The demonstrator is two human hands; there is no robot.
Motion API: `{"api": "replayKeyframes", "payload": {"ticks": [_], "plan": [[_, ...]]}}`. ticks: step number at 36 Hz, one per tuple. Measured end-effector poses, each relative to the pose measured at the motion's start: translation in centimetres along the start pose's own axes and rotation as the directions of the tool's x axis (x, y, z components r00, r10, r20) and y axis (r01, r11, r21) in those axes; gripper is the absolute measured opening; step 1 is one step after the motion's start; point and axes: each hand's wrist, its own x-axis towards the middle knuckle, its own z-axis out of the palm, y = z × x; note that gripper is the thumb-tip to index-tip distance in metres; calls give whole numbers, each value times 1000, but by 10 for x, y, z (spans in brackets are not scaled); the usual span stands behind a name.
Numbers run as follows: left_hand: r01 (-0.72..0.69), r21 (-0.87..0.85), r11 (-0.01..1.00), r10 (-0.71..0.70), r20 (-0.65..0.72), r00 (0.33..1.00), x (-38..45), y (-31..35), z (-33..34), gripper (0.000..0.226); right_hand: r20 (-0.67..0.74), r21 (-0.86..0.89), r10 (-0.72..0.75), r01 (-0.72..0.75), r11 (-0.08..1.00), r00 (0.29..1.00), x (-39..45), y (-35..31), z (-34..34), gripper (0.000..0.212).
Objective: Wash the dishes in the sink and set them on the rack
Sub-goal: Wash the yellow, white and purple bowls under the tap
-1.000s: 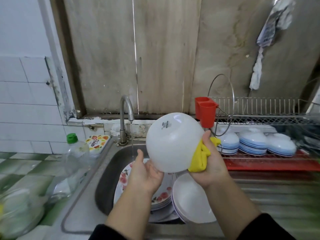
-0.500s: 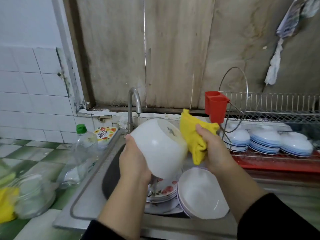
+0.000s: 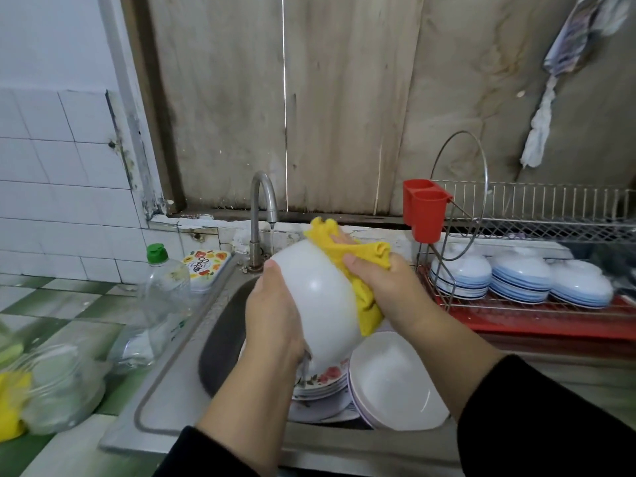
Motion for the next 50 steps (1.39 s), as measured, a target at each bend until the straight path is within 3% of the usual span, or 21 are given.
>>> {"api": "replayKeyframes", "payload": {"ticks": [3, 6, 11, 14, 16, 18, 20, 22, 24, 27, 29, 31, 33, 34, 35, 36, 38, 40, 42, 45, 50], "plan": [[-26, -24, 999, 25, -52, 998, 3, 5, -5, 27, 101, 17, -76, 75, 997, 992, -23, 12, 5, 47], [-19, 4, 1000, 19, -43, 999, 3, 6, -8, 27, 64, -26, -158, 160, 987, 985, -39, 30, 5, 52], [-46, 161, 986, 42, 28, 999, 2, 3, -5, 33, -133, -13, 85, -87, 996, 987, -3, 21, -5, 43], [-67, 307, 949, 43, 82, 996, -6, 4, 0, 39, 48, -91, 69, -64, 994, 996, 18, -2, -7, 64], [-115, 368, 923, 102, 57, 993, -12, 11, 1, 43, 135, -264, -34, 69, 962, 990, 19, -15, -3, 85], [-169, 442, 881, 169, 40, 985, -15, 18, 0, 57, 233, -483, -176, 271, 833, 956, 9, -18, 5, 105], [-199, 451, 870, 202, 42, 978, -19, 23, -1, 63, 396, -666, -332, 517, 537, 856, -4, -7, 12, 93], [-189, 446, 875, 192, 39, 981, -21, 22, -1, 66, 462, -664, -416, 616, 424, 783, -6, 5, 15, 71], [-146, 453, 879, 151, 26, 988, -21, 22, 0, 74, 397, -593, -419, 576, 562, 817, 6, 5, 13, 51], [-120, 396, 911, 118, 29, 993, -14, 19, 3, 71, 142, -325, -63, 107, 940, 988, 32, -9, 1, 24], [-133, 361, 923, 121, 55, 991, -17, 20, 2, 71, 116, -264, 30, 2, 964, 993, 36, -14, 1, 19], [-182, 332, 925, 161, 90, 983, -17, 21, -1, 73, 115, -415, -157, 191, 889, 981, 22, -14, 13, 29], [-190, 348, 918, 176, 71, 982, -16, 19, -4, 72, 260, -610, -375, 452, 650, 890, 7, -12, 26, 47], [-180, 349, 920, 167, 65, 984, -17, 19, -5, 67, 342, -640, -391, 517, 569, 854, 7, -7, 27, 53], [-171, 361, 917, 149, 86, 985, -14, 17, -7, 65, 363, -622, -339, 497, 606, 868, 10, -5, 26, 53], [-190, 397, 898, 149, 133, 980, -16, 17, -7, 65, 321, -555, -259, 403, 728, 911, 14, -8, 23, 46], [-243, 460, 854, 148, 233, 961, -13, 17, -7, 58, 214, -372, -43, 122, 920, 976, 25, -16, 12, 22], [-242, 426, 872, 121, 291, 949, -7, 17, -7, 43, 129, -178, 197, -173, 969, 972, 37, -24, -4, 12], [-165, 292, 942, 64, 327, 943, -2, 18, -8, 28, 100, 63, 345, -352, 934, 933, 41, -23, -17, 19], [-8, 40, 999, -6, 356, 935, 4, 19, -7, 31, 62, 346, 439, -432, 833, 896, 36, -13, -25, 35], [151, -158, 976, -89, 346, 934, 4, 14, -2, 39, -67, 620, 414, -288, 730, 908, 23, 7, -16, 37]]}}
